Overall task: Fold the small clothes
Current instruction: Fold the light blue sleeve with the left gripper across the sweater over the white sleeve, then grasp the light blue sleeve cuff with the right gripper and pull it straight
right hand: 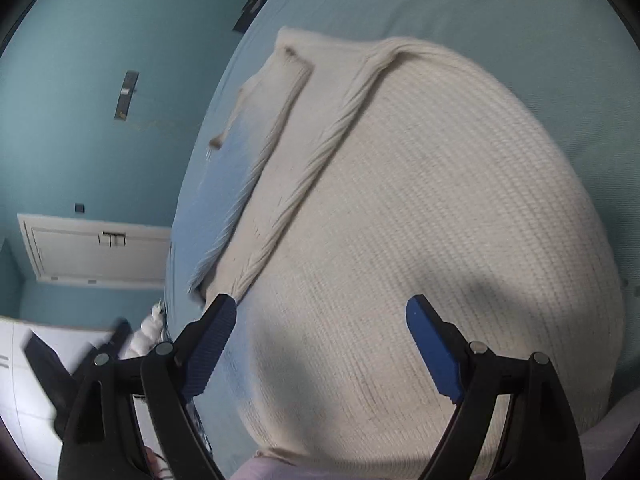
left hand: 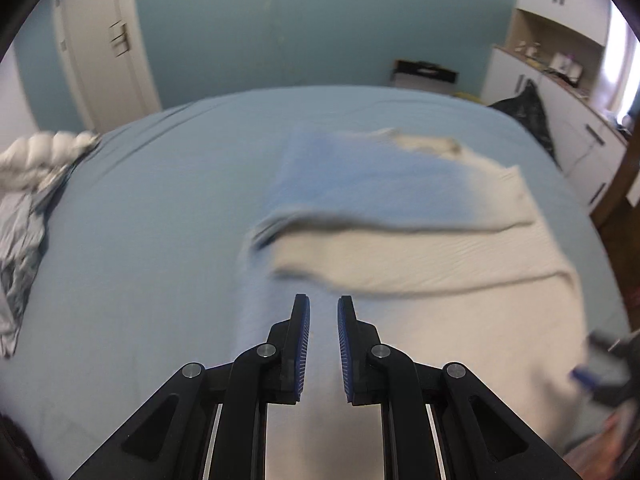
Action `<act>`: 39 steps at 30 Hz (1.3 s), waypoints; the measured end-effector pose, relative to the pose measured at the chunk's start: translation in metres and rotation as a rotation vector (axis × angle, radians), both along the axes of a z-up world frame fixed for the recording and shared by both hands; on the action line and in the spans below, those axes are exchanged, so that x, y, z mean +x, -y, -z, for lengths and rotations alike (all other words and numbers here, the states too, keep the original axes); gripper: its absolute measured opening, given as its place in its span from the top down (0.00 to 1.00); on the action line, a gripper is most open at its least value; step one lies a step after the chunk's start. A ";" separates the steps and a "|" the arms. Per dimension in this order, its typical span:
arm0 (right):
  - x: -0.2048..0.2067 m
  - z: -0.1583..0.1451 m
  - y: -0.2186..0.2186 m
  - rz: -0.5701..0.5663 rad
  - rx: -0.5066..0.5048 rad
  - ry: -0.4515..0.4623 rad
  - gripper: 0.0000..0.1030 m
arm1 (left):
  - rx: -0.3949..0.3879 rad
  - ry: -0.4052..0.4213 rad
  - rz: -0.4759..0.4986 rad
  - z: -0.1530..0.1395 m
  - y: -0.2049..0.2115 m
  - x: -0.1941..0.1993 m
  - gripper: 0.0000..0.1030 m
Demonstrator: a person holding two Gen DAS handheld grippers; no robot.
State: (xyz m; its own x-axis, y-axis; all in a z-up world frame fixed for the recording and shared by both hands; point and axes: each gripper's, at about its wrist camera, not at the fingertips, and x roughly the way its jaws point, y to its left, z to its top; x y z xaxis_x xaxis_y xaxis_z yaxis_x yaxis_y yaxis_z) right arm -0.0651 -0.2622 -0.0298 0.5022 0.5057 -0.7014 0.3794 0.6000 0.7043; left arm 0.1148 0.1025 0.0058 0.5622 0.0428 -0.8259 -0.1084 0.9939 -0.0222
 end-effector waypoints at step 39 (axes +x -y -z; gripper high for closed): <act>0.256 -0.156 -0.044 0.053 -0.516 0.145 0.90 | -0.240 -0.020 -0.179 0.052 -0.094 -0.013 0.04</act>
